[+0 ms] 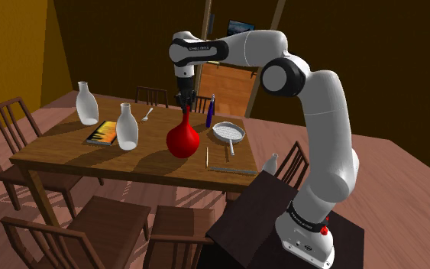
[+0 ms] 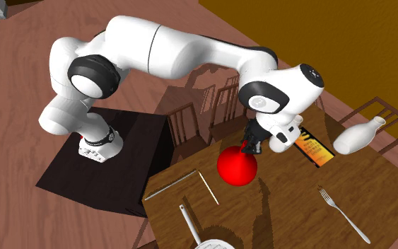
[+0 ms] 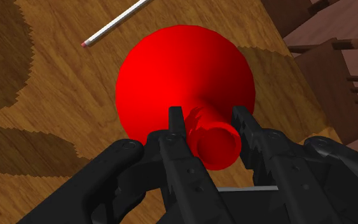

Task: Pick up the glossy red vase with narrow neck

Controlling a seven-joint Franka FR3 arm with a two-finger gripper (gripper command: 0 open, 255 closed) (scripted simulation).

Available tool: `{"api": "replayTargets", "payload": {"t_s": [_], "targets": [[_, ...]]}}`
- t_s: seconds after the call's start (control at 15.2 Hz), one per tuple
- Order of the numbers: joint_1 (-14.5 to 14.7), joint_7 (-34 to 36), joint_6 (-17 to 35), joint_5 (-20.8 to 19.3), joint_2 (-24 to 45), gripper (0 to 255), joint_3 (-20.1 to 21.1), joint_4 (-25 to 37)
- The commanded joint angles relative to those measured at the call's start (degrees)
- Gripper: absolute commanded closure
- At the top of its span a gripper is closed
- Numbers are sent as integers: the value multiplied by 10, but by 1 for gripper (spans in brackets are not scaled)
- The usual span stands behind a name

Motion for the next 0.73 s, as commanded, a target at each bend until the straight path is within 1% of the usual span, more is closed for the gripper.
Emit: {"api": "replayTargets", "payload": {"t_s": [0.0,0.66], "targets": [[0,0,-7,0,-1,255,0,7],[0,-2,-86,0,3,255,0,89]]}}
